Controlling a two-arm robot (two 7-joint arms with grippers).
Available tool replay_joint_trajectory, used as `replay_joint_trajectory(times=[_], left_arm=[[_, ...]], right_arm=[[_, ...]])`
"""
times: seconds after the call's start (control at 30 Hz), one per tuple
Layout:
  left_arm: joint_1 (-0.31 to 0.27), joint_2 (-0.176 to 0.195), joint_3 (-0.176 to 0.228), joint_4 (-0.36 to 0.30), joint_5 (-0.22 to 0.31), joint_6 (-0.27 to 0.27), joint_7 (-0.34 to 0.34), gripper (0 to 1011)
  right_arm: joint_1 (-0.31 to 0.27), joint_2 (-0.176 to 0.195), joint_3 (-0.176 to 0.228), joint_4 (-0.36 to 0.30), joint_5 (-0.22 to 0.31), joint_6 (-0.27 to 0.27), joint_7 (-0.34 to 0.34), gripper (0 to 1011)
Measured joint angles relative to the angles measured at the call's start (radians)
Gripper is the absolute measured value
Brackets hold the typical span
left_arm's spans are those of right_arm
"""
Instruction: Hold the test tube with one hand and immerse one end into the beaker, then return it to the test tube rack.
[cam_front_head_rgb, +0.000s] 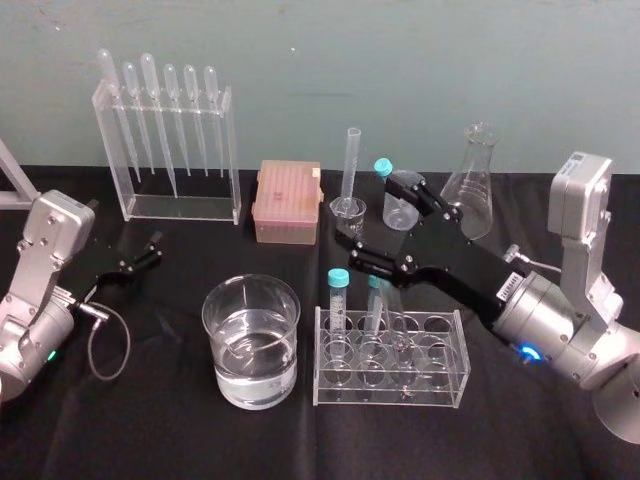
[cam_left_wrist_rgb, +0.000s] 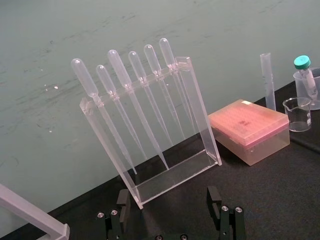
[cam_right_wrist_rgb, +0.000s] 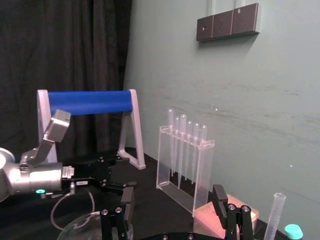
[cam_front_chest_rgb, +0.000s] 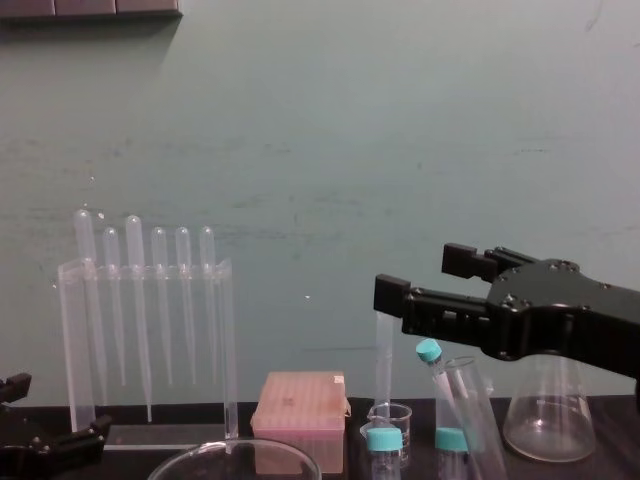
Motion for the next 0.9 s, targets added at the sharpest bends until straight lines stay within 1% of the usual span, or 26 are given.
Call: replay_joint_trajectory(times=[0.33, 0.57, 0.77, 0.9], left_arm=[[0.0, 0.0, 0.0, 0.0, 0.0, 0.0, 0.0, 1000], [0.0, 0.0, 0.0, 0.0, 0.0, 0.0, 0.0, 1000], [0.0, 0.0, 0.0, 0.0, 0.0, 0.0, 0.0, 1000], [0.0, 0.0, 0.0, 0.0, 0.0, 0.0, 0.0, 1000]], right_arm=[[-0.062, 0.004, 0.024, -0.043, -0.017, 0.019, -0.008, 1004], [-0.095, 0.01, 0.043, -0.057, -0.022, 0.036, -0.016, 1004], [-0.105, 0.011, 0.046, -0.055, -0.024, 0.054, -0.016, 1004], [-0.103, 0.011, 0.042, -0.039, -0.026, 0.074, -0.012, 1004]])
